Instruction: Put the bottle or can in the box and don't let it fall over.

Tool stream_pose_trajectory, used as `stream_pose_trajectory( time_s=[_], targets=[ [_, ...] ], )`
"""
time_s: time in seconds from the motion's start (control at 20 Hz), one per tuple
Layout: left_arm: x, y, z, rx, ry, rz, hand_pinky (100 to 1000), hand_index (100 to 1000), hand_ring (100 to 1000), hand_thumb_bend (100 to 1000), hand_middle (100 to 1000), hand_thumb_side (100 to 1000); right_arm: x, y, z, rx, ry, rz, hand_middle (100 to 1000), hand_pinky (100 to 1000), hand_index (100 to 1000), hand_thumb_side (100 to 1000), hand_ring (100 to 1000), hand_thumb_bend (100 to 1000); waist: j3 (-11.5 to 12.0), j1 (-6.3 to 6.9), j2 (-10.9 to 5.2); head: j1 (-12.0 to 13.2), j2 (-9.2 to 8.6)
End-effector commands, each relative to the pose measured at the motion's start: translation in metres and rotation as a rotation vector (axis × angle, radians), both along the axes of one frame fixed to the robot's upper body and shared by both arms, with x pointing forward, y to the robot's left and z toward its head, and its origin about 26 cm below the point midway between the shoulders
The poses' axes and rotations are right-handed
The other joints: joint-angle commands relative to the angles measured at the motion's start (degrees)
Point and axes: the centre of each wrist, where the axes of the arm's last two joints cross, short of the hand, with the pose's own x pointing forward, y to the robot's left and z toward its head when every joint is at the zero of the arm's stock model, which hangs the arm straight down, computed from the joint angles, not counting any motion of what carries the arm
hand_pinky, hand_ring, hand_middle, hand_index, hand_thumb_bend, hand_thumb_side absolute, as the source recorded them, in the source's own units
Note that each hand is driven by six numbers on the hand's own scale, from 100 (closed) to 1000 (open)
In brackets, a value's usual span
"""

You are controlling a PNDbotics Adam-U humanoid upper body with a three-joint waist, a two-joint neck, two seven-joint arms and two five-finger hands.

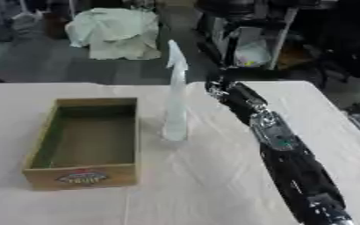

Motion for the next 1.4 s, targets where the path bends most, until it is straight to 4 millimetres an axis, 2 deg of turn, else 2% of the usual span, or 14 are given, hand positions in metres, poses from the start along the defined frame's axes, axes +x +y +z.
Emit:
stream_pose_trajectory(
  time_s=[0.05,0.75,1.4],
  targets=[
    [0.0,0.0,0.008,0.017,-0.027,-0.011,1000,829,1000,100,1000,799,0.005,0.0,0.019,-0.017,-0.045,0.001,1000,999,1000,470,1000,100,0.07,0.29,-0.32,-0.02,-0.78],
    [0.001,-0.002,0.009,0.016,-0.031,-0.02,1000,828,1000,100,1000,801,0.015,0.021,0.02,-0.029,-0.045,0.046,1000,1000,1000,470,1000,100,0.34,0.46,0.17,-0.42,-1.26],
    [0.001,-0.004,0.01,0.016,-0.035,-0.027,1000,828,1000,100,1000,805,0.02,0.03,0.02,-0.036,-0.046,0.086,1000,1000,1000,470,1000,100,0.5,0.65,0.79,-0.94,-1.75]
  ],
)
